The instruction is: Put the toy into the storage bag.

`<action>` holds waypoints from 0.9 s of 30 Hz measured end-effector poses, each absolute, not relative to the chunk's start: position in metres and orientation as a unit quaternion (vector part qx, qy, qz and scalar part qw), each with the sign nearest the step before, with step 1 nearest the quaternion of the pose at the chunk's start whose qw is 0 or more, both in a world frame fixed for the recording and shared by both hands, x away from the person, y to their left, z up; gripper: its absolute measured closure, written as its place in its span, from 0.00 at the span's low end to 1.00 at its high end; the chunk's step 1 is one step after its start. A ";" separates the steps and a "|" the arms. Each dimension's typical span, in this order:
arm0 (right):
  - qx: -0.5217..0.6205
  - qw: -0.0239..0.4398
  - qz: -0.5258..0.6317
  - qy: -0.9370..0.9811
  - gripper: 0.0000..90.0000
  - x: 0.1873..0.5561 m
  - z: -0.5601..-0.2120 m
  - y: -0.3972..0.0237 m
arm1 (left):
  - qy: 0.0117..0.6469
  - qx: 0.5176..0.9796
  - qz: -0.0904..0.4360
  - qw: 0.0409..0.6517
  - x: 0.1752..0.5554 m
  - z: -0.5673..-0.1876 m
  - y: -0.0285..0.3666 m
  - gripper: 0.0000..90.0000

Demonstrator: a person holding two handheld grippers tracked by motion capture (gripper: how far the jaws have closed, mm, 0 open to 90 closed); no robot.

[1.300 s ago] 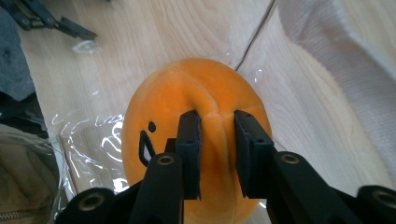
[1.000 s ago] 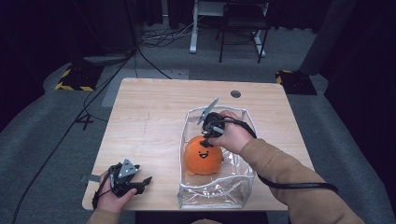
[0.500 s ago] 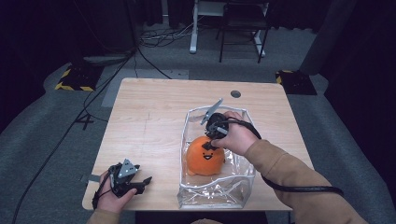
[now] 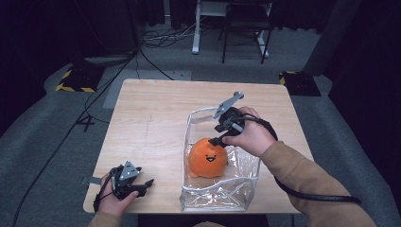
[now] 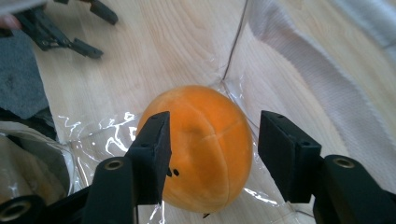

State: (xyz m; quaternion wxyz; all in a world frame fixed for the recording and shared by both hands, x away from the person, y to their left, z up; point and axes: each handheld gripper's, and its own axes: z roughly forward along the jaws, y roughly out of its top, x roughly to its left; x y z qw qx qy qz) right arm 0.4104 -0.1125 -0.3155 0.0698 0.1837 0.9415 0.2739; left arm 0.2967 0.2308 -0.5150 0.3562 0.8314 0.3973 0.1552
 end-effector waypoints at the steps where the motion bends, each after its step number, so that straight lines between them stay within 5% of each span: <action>1: 0.185 0.071 0.277 0.940 0.50 0.410 -0.313 -0.114 | 0.397 0.831 0.155 0.356 0.297 -0.515 0.231 0.36; 27: 0.275 0.125 0.323 0.897 0.44 0.396 -0.268 -0.207 | 0.396 0.833 0.155 0.355 0.299 -0.515 0.230 0.35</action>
